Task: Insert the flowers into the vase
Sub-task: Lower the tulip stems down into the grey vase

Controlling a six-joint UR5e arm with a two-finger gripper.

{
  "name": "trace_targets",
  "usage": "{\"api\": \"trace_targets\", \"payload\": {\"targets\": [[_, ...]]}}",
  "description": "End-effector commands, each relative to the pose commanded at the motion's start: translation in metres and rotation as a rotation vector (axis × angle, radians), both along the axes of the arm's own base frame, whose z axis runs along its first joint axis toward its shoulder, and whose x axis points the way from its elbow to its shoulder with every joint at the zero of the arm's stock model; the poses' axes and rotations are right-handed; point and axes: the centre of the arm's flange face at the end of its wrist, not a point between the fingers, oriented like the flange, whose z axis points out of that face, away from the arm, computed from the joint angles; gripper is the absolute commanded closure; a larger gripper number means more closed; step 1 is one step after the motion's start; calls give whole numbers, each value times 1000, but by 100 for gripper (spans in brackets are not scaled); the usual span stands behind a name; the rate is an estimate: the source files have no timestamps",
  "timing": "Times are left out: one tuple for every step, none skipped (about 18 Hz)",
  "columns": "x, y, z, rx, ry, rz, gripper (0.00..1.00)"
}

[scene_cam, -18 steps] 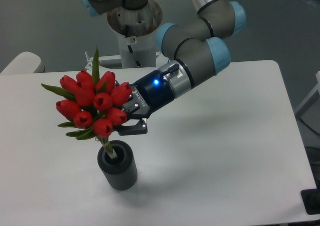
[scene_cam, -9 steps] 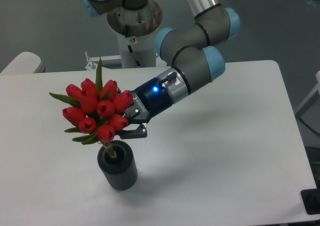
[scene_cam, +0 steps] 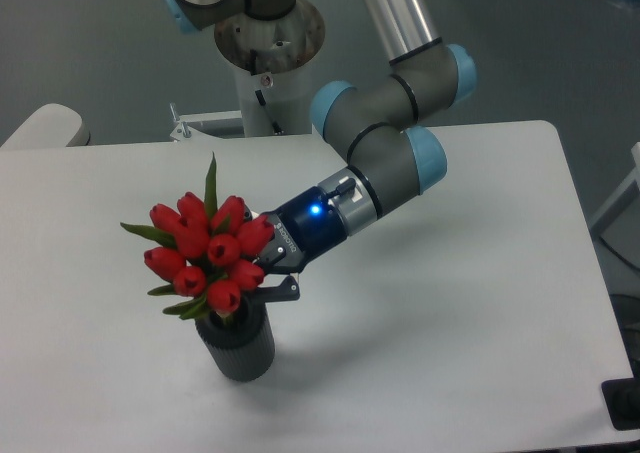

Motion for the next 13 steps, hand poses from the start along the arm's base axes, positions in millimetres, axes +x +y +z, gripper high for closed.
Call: {"api": "trace_targets", "payload": {"targets": [[-1, 0, -3, -1, 2, 1, 78], [-1, -2, -8, -2, 0, 2, 78], [0, -3, -11, -2, 1, 3, 78], [-1, -4, -15, 4, 10, 3, 78], [1, -5, -20, 7, 15, 1, 77], [0, -4, -25, 12, 21, 0, 77], [0, -4, -29, 12, 23, -1, 77], [-2, -4, -33, 8, 16, 1, 76], [-3, -6, -33, 8, 16, 4, 74], [-3, -7, -35, 6, 14, 5, 73], [-2, -7, -36, 3, 11, 6, 71], [-2, -7, -37, 2, 9, 6, 67], [-3, -7, -38, 3, 11, 5, 61]]}}
